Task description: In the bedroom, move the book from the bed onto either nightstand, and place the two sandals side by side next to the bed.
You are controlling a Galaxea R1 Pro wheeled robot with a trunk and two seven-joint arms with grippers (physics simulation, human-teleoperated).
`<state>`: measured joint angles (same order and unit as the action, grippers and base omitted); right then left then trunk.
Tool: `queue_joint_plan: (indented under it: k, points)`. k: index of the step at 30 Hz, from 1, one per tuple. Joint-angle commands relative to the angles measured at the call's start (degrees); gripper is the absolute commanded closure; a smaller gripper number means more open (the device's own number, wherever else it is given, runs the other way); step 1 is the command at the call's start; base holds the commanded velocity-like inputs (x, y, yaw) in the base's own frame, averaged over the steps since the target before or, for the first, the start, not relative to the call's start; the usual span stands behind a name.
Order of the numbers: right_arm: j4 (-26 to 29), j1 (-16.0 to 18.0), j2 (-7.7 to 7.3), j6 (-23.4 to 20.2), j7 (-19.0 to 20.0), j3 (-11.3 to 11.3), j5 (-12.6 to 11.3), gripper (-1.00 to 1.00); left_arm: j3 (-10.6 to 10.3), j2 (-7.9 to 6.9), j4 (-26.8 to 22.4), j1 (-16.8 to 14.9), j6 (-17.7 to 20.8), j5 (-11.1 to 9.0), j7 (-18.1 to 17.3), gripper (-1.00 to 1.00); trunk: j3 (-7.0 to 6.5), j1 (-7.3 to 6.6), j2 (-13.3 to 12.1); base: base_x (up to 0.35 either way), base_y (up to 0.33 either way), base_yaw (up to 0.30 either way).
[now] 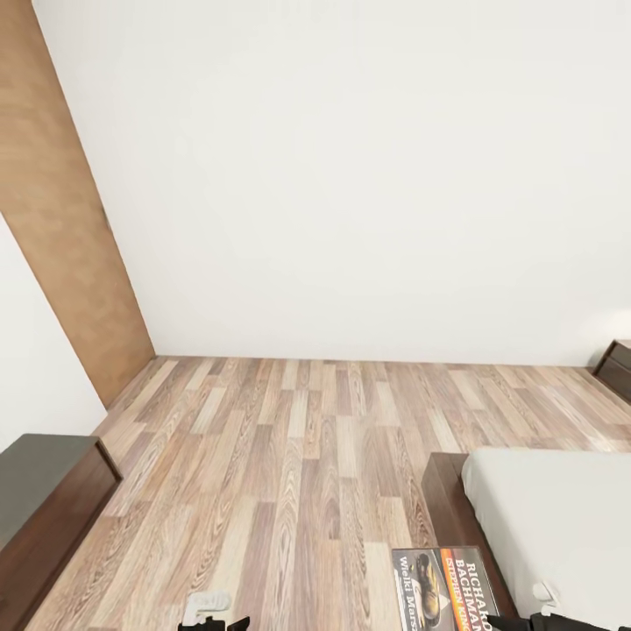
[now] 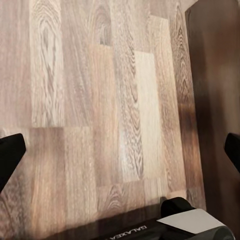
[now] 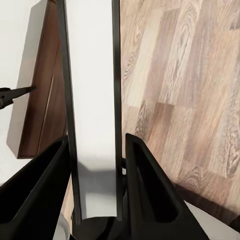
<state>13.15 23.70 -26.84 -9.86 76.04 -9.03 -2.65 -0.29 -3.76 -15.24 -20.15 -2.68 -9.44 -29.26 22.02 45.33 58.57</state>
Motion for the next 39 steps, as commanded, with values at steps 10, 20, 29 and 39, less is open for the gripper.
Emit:
queue_joint_plan:
  k: [10,20,29,39]
  points:
    - [-1.4,0.0,-0.05,-0.6,0.2,0.0,-0.4,1.0,0.0,-0.74,0.1,0.0,-0.2,-0.5,-0.2,-1.0,-0.55,0.0,0.0,0.0,0.0,0.0]
    - [-1.5,0.0,-0.04,-0.6,0.2,0.0,-0.4,1.0,0.0,-0.51,0.1,0.0,-0.4,-0.7,-0.2,-1.0,-0.66,0.0,0.0,0.0,0.0,0.0]
    - [-1.5,0.0,-0.06,-0.6,0.2,0.0,-0.4,1.0,0.0,-0.46,0.1,0.0,-0.4,-0.7,-0.2,-1.0,-1.43,0.0,0.0,0.0,0.0,0.0]
    - [-1.5,0.0,-0.06,-0.6,0.2,0.0,-0.4,1.0,0.0,-0.46,0.1,0.0,-0.4,-0.7,-0.3,-1.0,-2.34,0.0,0.0,0.0,0.0,0.0]
